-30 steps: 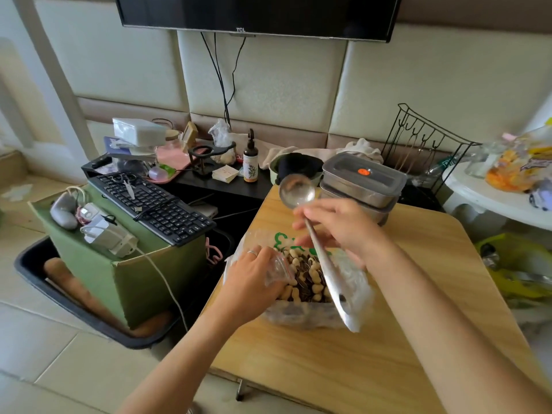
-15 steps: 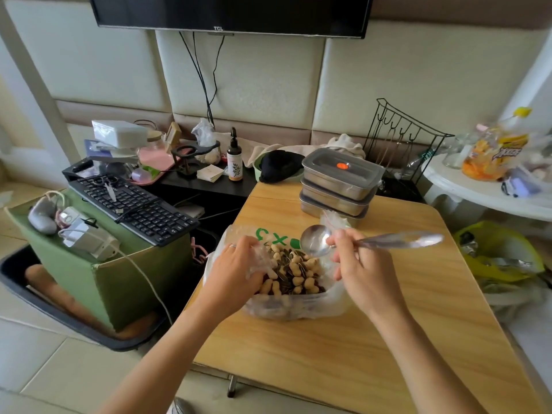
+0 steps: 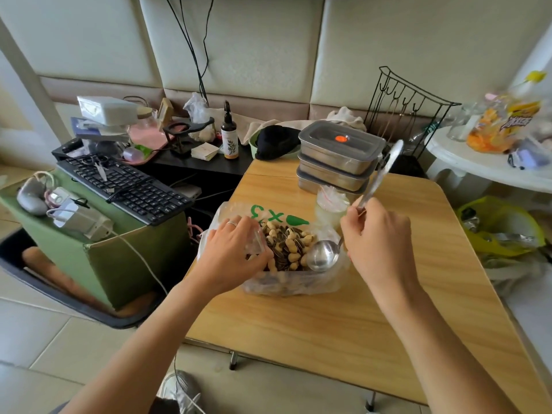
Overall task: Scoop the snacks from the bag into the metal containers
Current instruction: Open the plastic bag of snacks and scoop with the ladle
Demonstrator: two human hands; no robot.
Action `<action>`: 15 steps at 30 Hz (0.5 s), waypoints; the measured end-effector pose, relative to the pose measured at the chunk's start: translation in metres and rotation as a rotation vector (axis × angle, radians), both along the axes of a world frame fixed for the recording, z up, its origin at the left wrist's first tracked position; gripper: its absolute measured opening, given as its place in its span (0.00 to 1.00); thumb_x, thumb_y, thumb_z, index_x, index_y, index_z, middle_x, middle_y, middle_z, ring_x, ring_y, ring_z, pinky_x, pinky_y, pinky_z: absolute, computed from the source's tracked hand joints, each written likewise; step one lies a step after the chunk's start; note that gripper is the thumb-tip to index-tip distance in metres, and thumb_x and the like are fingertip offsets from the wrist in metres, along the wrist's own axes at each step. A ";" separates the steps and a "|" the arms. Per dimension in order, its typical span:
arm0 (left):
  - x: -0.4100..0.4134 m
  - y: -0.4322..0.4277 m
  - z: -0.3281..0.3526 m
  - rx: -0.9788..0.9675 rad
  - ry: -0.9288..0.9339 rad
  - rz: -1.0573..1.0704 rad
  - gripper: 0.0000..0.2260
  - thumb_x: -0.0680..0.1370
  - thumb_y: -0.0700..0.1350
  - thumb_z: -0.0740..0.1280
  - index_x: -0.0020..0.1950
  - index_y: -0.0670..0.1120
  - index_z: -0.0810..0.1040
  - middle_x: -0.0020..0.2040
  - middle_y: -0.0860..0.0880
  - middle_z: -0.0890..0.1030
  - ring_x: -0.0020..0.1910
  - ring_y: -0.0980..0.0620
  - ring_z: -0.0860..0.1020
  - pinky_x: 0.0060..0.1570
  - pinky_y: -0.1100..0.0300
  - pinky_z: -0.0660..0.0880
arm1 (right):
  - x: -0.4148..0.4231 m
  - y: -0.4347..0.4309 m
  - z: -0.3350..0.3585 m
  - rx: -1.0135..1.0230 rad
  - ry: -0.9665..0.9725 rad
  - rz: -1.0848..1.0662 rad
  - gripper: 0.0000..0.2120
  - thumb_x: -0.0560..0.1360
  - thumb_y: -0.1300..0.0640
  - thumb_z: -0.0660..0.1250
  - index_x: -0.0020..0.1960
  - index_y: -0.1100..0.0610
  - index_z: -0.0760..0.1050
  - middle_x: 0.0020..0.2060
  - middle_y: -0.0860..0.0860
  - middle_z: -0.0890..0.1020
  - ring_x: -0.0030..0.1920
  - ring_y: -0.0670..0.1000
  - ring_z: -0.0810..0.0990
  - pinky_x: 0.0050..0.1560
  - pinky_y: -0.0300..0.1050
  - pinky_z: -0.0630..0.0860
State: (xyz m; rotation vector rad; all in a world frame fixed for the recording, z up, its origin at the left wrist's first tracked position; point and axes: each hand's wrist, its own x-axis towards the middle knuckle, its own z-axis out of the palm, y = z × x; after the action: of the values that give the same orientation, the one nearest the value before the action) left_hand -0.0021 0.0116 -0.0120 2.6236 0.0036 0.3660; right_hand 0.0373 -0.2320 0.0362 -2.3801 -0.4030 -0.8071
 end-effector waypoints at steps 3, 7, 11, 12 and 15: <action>0.001 0.004 -0.002 0.050 0.055 -0.032 0.24 0.78 0.64 0.66 0.68 0.53 0.70 0.63 0.55 0.73 0.64 0.51 0.68 0.63 0.54 0.60 | 0.001 0.015 0.003 -0.049 -0.070 -0.005 0.10 0.79 0.65 0.65 0.39 0.60 0.73 0.25 0.49 0.71 0.21 0.49 0.69 0.24 0.30 0.53; 0.001 0.010 -0.010 0.148 0.160 -0.068 0.35 0.73 0.74 0.52 0.72 0.53 0.65 0.70 0.54 0.66 0.69 0.50 0.64 0.69 0.51 0.59 | -0.001 0.030 0.003 -0.072 -0.103 -0.024 0.04 0.77 0.69 0.70 0.43 0.65 0.77 0.28 0.47 0.68 0.24 0.47 0.66 0.27 0.26 0.48; -0.002 0.010 -0.013 0.126 0.176 -0.088 0.31 0.76 0.70 0.54 0.73 0.52 0.64 0.72 0.54 0.64 0.71 0.50 0.62 0.70 0.52 0.58 | 0.002 0.037 -0.005 -0.087 -0.063 -0.004 0.02 0.79 0.67 0.68 0.48 0.65 0.78 0.29 0.50 0.73 0.25 0.49 0.72 0.26 0.31 0.59; -0.002 0.010 -0.013 0.127 0.165 -0.092 0.30 0.77 0.68 0.55 0.73 0.52 0.64 0.72 0.54 0.64 0.70 0.51 0.62 0.70 0.53 0.58 | 0.003 0.038 -0.006 -0.088 -0.048 0.007 0.02 0.79 0.67 0.67 0.49 0.65 0.78 0.30 0.50 0.73 0.25 0.49 0.72 0.26 0.32 0.60; -0.001 0.010 -0.015 0.101 0.126 -0.086 0.26 0.80 0.66 0.59 0.72 0.53 0.64 0.70 0.55 0.64 0.69 0.51 0.63 0.67 0.54 0.58 | 0.001 0.043 -0.006 -0.074 -0.043 0.029 0.04 0.80 0.66 0.66 0.46 0.65 0.78 0.28 0.46 0.69 0.24 0.43 0.65 0.25 0.27 0.54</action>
State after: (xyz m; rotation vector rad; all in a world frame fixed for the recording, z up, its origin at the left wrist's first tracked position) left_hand -0.0031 0.0215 -0.0270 2.7322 -0.0874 0.1753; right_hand 0.0379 -0.1890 0.0301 -2.4224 -0.4917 -0.8454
